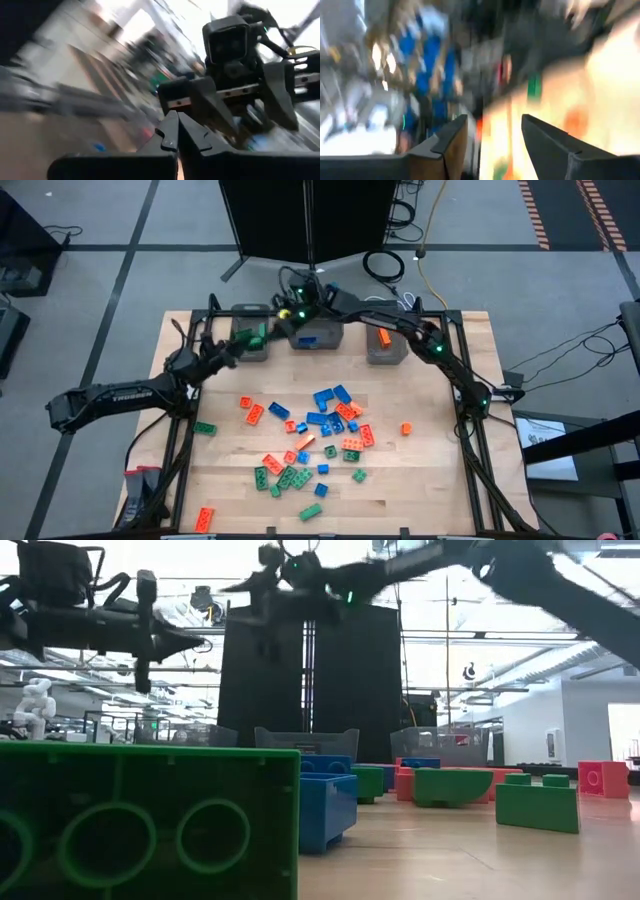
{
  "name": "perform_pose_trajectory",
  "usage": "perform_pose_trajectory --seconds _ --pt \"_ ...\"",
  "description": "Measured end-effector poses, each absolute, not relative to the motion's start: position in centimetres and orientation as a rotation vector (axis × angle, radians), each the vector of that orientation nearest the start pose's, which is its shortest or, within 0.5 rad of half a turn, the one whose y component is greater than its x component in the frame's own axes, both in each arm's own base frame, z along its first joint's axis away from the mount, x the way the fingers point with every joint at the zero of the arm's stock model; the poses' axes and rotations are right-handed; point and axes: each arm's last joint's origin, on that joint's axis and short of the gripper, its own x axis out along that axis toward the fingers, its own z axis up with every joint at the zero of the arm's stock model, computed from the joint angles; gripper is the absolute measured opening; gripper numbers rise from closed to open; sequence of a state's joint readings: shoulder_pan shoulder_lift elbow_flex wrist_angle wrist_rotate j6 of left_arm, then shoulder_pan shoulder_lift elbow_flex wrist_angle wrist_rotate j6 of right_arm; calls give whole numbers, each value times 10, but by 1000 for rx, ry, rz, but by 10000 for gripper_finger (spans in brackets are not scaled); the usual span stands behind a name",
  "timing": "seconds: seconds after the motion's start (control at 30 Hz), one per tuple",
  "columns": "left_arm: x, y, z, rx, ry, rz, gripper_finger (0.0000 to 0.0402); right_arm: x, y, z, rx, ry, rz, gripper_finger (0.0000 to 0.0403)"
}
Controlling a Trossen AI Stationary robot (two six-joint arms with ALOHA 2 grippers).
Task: Sort blocks
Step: Put the green game piece into the left black bin
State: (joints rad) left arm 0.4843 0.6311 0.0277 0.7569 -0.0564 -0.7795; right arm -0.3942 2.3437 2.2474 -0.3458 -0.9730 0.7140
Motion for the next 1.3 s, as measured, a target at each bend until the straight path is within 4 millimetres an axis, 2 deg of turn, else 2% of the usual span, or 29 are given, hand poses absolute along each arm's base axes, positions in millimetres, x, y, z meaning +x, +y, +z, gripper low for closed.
perform_pose_trajectory --seconds 0.07,0.17,0.27,0.3,0.4,0.5,0.6,0.73,0.8,0.9,1.07,1.2,1.3 --pt "123 63 185 -725 -308 341 0 480 -150 296 913 738 429 172" --pt "123 59 186 -720 -266 231 0 446 -99 297 721 1098 326 160" --pt "123 58 186 -719 -251 202 0 419 -43 301 506 1439 236 154" --pt "123 58 186 -719 -251 202 0 416 -24 301 448 1492 222 154" --pt "123 58 185 -720 -249 203 0 415 38 302 367 1484 261 155" --pt "124 58 185 -723 -244 205 0 404 95 310 287 1446 317 156" --pt "124 58 184 -726 -234 210 0 386 135 304 203 1471 154 156" --pt "124 58 181 -777 -218 214 0 359 163 294 257 1474 -141 155" --pt "124 58 180 -792 -206 219 0 343 173 289 367 1427 -279 155" --pt "124 58 180 -792 -208 217 0 325 189 271 575 1308 -415 155" --pt "124 58 179 -797 -197 220 0 303 204 235 851 1168 -448 155" --pt "125 57 177 -830 -152 173 0 304 211 209 974 1106 -412 155" --pt "125 52 179 -847 -104 11 0 310 212 206 1011 1056 -354 155"
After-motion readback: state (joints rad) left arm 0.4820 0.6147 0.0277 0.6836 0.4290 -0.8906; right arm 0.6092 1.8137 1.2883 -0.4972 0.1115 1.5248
